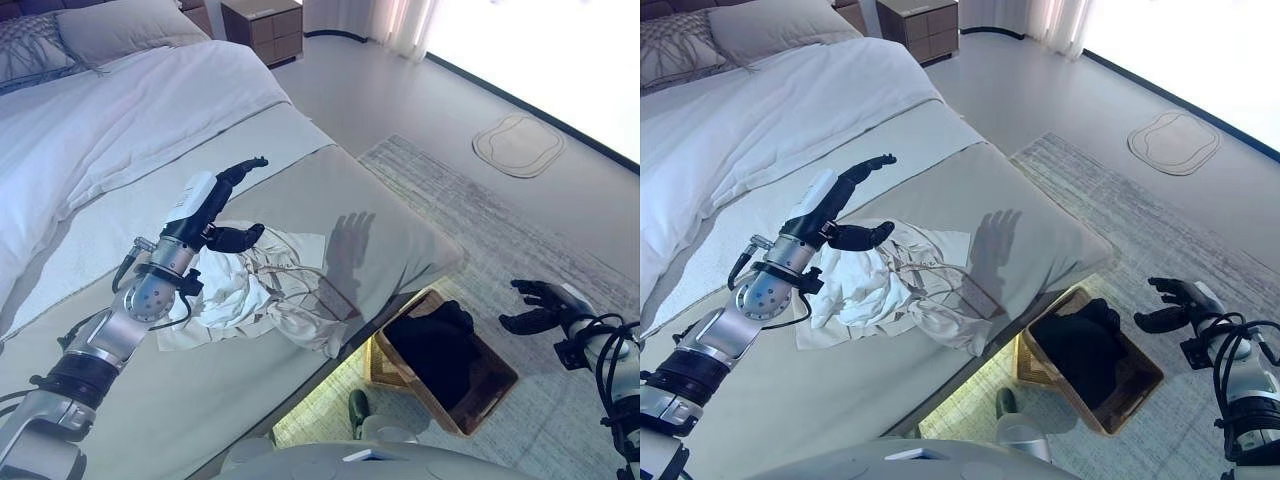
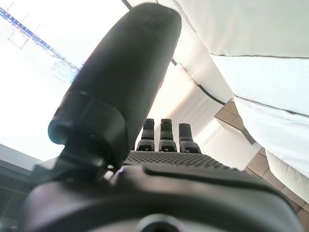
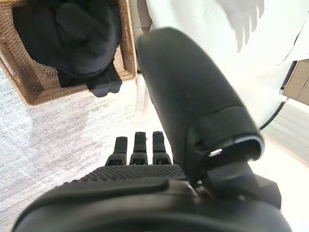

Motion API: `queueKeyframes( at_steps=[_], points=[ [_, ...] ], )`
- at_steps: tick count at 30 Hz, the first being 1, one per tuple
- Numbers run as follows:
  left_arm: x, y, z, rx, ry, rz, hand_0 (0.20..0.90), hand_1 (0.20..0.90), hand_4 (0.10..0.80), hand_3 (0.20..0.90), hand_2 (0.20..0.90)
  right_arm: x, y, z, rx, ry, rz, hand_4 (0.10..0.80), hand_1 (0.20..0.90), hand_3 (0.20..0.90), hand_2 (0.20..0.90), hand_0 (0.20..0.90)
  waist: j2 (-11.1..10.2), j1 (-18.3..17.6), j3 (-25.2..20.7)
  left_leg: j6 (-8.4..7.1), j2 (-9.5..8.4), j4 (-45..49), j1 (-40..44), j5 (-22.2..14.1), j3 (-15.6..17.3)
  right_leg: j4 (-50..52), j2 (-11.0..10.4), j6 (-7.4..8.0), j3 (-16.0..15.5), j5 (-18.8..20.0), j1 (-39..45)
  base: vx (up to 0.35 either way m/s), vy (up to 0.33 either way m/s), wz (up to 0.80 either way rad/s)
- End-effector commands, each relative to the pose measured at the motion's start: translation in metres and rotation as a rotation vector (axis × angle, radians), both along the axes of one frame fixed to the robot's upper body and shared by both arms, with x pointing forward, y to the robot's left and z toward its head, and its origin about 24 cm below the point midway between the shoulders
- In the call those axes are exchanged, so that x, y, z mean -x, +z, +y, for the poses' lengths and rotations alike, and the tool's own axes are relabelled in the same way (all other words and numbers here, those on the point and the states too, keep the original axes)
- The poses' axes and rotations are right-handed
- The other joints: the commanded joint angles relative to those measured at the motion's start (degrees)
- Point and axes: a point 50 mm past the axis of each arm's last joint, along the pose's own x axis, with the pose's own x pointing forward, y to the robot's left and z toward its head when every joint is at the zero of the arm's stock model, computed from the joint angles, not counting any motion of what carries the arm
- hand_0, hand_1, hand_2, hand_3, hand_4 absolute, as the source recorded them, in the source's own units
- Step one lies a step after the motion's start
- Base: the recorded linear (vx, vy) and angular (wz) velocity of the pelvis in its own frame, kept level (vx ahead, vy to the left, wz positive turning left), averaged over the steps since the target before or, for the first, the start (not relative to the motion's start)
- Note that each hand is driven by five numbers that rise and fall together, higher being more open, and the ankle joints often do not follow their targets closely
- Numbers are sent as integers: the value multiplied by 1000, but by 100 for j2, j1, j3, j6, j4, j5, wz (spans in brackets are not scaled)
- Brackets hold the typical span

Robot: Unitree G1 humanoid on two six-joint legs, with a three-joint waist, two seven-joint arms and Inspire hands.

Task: Pick up the clothes from the bed and place them into the basket

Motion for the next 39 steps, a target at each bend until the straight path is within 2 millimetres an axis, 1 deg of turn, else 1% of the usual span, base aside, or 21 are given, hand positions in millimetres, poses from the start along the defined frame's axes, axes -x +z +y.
queueKeyframes(
  at_steps=[1, 5, 8, 9, 12, 16, 20, 23, 25, 26, 28, 29, 33, 35, 36, 37, 39],
  points=[
    [-4, 51, -15, 74, -88, -220, 900, 900, 800, 900, 900, -40, 64, -5, 146, 78, -216, 800, 900, 900, 900, 900, 115, 187, -371, 102, -24, 324, 58, -594, -168, 491, 55, 204, -181, -468, -64, 0, 0, 0],
    [-3, 48, -11, 75, -70, -219, 900, 900, 800, 900, 900, -45, 68, 1, 160, 115, -236, 800, 900, 900, 900, 900, 118, 237, -368, 97, -23, 342, 54, -597, -217, 485, 56, 185, -218, -491, -30, 0, 0, 0],
    [-2, 45, -7, 80, -43, -219, 900, 900, 800, 900, 900, -55, 78, 14, 197, 169, -308, 800, 900, 900, 900, 900, 123, 316, -358, 92, -19, 368, 48, -596, -282, 489, 57, 158, -276, -527, 20, 11, -15, 2],
    [-1, 44, -7, 81, -41, -218, 900, 900, 800, 900, 900, -56, 78, 14, 200, 172, -310, 800, 900, 900, 900, 900, 122, 312, -356, 92, -20, 370, 48, -597, -288, 489, 56, 157, -282, -529, 25, 22, -14, 4],
    [0, 39, -2, 93, -6, -210, 900, 900, 800, 900, 900, -73, 97, 35, 319, 255, -411, 800, 900, 900, 900, 900, 156, 439, -360, 73, -13, 360, 54, -584, -389, 488, 47, 136, -385, -581, 99, 54, -13, 11],
    [1, 31, 2, 107, 31, -187, 900, 900, 800, 900, 900, -89, 117, 59, 419, 324, -527, 800, 900, 900, 900, 900, 201, 599, -346, 46, -10, 360, 18, -550, -532, 510, 43, 102, -499, -650, 156, 52, -4, 17],
    [6, 23, 7, 115, 49, -161, 900, 900, 800, 900, 900, -103, 130, 80, 454, 383, -587, 800, 900, 900, 900, 900, 231, 812, -323, 11, -3, 344, -35, -515, -676, 510, 26, 61, -667, -723, 217, 59, -9, 26],
    [11, 19, 10, 113, 54, -138, 900, 900, 800, 900, 900, -113, 138, 97, 477, 441, -608, 800, 900, 900, 900, 900, 253, 1002, -278, -12, -11, 437, -151, -492, -807, 645, 3, -3, -829, -831, 217, 47, 2, 32],
    [12, 20, 10, 115, 48, -134, 900, 900, 800, 900, 900, -120, 146, 106, 487, 462, -623, 800, 900, 900, 900, 900, 270, 1121, -214, -27, -28, 521, -271, -477, -912, 760, -16, -46, -940, -903, 179, -2, 25, 44],
    [12, 20, 9, 116, 37, -133, 900, 900, 800, 900, 900, -126, 153, 113, 503, 480, -642, 800, 900, 900, 900, 900, 288, 1250, -140, -39, -57, 597, -400, -457, -1038, 859, -30, -94, -1035, -955, 123, -28, 34, 46],
    [13, 22, 6, 123, 23, -137, 900, 900, 800, 900, 900, -131, 162, 118, 525, 491, -659, 800, 900, 900, 900, 900, 306, 1352, -60, -51, -85, 678, -548, -433, -1161, 941, -53, -134, -1131, -991, 51, -68, 37, 45],
    [14, 25, 4, 132, 2, -152, 900, 900, 800, 900, 900, -136, 172, 121, 551, 497, -680, 800, 900, 900, 900, 900, 341, 1480, 52, -63, -116, 767, -722, -400, -1283, 1048, -82, -175, -1250, -1033, -49, -133, 50, 55],
    [15, 35, -4, 151, -64, -207, 900, 900, 800, 900, 900, -147, 200, 129, 632, 504, -720, 800, 900, 900, 900, 900, 451, 1756, 398, -99, -205, 1077, -1128, -364, -1551, 1392, -176, -288, -1528, -1158, -326, -154, 61, 51],
    [16, 40, -8, 145, -92, -232, 900, 900, 800, 900, 900, -154, 218, 132, 684, 504, -726, 800, 900, 900, 900, 900, 540, 1941, 637, -117, -294, 1397, -1425, -384, -1690, 1732, -279, -372, -1719, -1280, -531, -149, 88, 45],
    [17, 41, -10, 147, -106, -237, 900, 900, 800, 900, 900, -157, 223, 134, 702, 500, -733, 800, 900, 900, 900, 900, 595, 2018, 736, -114, -325, 1547, -1531, -401, -1741, 1948, -342, -426, -1821, -1355, -610, -72, 71, 42],
    [18, 42, -11, 151, -122, -239, 900, 900, 800, 900, 900, -159, 229, 137, 732, 497, -738, 800, 900, 900, 900, 900, 640, 2116, 863, -132, -361, 1791, -1634, -495, -1800, 2250, -440, -484, -1909, -1496, -681, -11, 63, 44],
    [22, 42, -13, 159, -151, -239, 900, 900, 800, 900, 900, -164, 235, 141, 778, 489, -737, 800, 900, 900, 900, 900, 707, 2272, 1005, -89, -445, 2132, -1821, -599, -1910, 2708, -583, -559, -2032, -1657, -827, 11, 66, 42]
  ],
)
